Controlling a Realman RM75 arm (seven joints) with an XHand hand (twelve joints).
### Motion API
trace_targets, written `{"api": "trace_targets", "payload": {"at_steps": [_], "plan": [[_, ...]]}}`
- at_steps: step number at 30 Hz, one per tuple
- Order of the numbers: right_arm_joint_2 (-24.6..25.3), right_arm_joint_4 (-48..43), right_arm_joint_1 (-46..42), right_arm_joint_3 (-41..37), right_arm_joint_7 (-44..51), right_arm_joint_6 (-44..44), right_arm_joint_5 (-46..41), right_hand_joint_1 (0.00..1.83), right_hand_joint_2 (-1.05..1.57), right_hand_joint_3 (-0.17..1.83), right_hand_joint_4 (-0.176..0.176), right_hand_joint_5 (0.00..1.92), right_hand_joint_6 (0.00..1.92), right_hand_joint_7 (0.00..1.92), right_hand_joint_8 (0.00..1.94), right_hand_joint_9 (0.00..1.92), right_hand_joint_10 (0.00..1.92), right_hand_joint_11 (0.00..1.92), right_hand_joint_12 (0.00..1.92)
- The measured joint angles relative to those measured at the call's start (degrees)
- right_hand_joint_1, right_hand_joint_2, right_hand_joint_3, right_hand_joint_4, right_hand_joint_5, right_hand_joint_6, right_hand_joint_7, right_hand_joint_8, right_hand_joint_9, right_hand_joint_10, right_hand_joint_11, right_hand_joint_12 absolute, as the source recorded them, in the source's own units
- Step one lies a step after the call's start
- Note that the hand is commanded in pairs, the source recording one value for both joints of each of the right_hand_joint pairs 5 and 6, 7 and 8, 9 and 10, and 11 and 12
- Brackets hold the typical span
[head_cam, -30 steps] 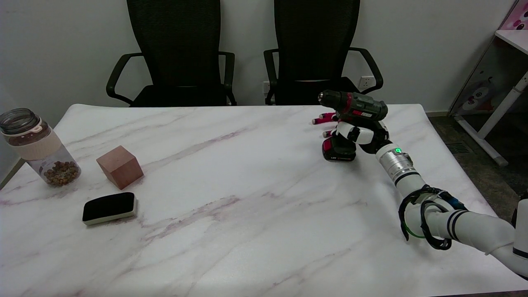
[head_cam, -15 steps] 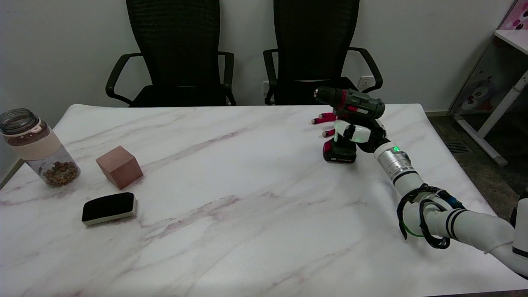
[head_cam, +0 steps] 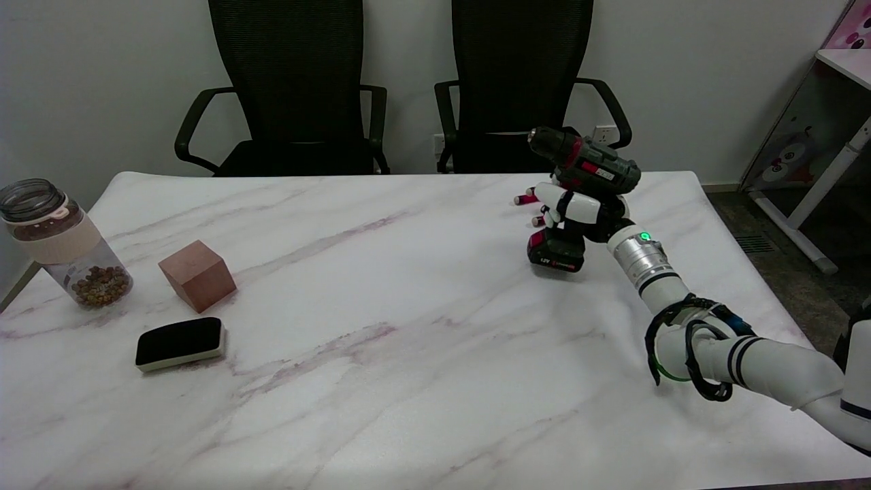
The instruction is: Pick up the power screwdriver.
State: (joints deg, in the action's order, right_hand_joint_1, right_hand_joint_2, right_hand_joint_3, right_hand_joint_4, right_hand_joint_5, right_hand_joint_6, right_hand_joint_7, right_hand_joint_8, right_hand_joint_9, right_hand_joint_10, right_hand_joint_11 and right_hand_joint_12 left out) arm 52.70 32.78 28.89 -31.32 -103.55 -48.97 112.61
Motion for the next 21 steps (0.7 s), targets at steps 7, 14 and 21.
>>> {"api": "trace_targets", "payload": {"at_steps": [7,14,21], "plan": [[0.0,1.8,0.4,-0.4,0.1,0.1,-0.1,1.09,1.57,0.54,0.014,1.74,1.74,1.74,1.74,1.92,1.92,1.53,1.53],[0.0,4.2,0.8,-0.8,0.3,0.0,0.0,1.09,1.57,0.47,0.036,1.8,1.8,1.8,1.8,1.92,1.92,1.59,1.59],[-0.4,7.5,1.2,-1.0,0.5,-1.7,0.4,1.09,1.57,0.47,0.045,1.79,1.79,1.79,1.79,1.92,1.92,1.64,1.64]]}}
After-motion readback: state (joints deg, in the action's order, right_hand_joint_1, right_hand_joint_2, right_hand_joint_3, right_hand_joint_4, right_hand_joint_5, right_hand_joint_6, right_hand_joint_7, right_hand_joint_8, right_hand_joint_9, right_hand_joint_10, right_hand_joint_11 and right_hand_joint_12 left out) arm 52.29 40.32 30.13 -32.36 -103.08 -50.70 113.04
